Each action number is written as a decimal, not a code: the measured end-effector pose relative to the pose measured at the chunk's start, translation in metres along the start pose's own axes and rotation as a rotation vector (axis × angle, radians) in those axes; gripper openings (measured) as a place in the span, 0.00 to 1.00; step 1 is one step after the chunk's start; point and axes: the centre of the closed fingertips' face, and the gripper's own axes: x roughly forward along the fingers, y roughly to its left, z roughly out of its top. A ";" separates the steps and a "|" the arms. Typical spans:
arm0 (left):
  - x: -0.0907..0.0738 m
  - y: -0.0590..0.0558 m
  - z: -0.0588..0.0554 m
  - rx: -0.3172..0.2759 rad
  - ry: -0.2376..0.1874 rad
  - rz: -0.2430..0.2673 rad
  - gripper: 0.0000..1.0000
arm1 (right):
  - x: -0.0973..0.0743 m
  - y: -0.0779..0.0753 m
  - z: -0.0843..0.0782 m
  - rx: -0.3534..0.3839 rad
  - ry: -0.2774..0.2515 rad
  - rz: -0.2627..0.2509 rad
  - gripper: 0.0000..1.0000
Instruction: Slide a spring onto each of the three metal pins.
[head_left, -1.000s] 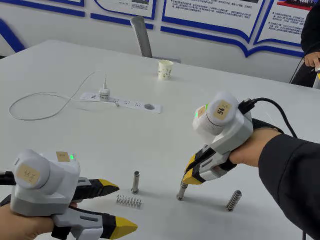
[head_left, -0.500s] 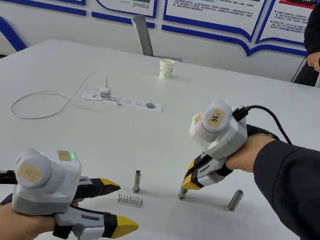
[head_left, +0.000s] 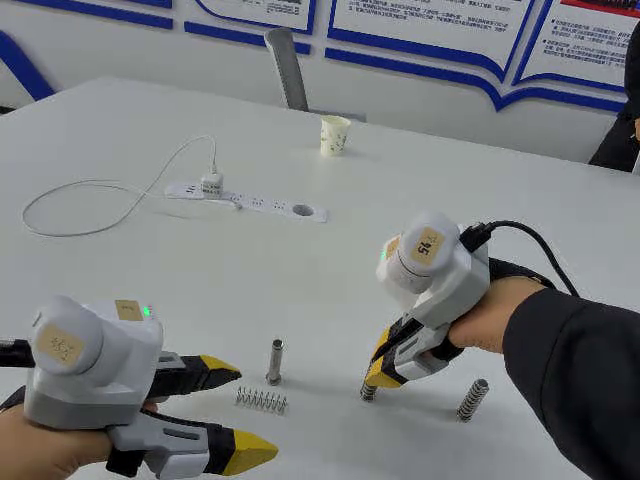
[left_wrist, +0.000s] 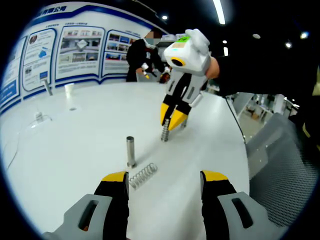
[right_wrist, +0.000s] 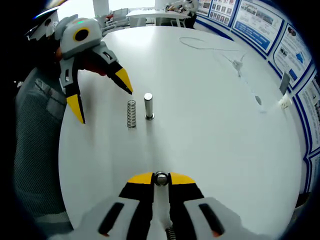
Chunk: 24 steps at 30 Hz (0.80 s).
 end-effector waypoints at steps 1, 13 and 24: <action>0.000 0.000 0.000 0.000 0.000 0.000 0.58 | 0.001 0.000 -0.001 0.001 0.002 0.000 0.12; 0.000 0.001 -0.001 -0.001 0.001 0.002 0.58 | 0.003 0.000 -0.004 0.013 -0.001 0.000 0.12; 0.000 0.000 0.000 0.001 0.002 0.002 0.58 | 0.002 0.001 -0.003 0.014 -0.010 -0.007 0.17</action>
